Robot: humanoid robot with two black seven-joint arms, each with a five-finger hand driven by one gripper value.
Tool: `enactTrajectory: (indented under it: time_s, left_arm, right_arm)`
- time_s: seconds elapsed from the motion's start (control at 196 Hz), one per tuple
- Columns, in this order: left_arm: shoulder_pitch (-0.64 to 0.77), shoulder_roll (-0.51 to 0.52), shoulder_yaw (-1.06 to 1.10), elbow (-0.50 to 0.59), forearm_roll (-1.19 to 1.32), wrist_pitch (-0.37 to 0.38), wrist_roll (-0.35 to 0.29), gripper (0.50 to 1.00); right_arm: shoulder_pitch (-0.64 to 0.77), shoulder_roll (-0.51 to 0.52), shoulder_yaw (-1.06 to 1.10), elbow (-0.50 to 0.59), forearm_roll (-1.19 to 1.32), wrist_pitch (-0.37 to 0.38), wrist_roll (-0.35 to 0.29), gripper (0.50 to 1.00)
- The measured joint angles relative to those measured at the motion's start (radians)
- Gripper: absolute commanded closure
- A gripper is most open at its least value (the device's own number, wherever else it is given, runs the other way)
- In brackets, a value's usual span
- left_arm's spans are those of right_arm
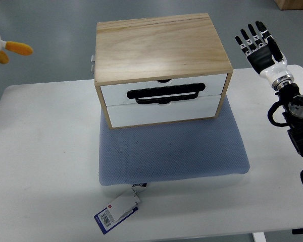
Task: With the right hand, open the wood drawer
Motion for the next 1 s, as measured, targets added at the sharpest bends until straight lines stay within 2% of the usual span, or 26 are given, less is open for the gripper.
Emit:
enactTrajectory:
  time_s: [0.402,0.576,0.815,0.998]
  left_arm:
    - [0.0,0.0,-0.001,0.0,0.0,0.006,-0.006,0.5]
    - [0.0,0.0,0.001,-0.005,0.001,0.006,-0.002,0.5]
    - [0.0,0.0,0.003,-0.007,0.003,-0.004,-0.002,0.5]
    - [-0.001,0.0,0.002,-0.01,0.007,-0.009,-0.002,0.5]
  right_arm:
    - [0.011,-0.009,-0.01,0.0,-0.007,0.0,0.0,0.554]
    - [0.07,-0.059,-0.069,0.003,-0.035,-0.003,-0.005,0.554]
    - [0.289,-0.214,-0.404,0.02,-0.086,-0.023,-0.031,0.554]
    - [0.557,-0.302,-0.77,0.065,-0.196,0.008,-0.109,0.554]
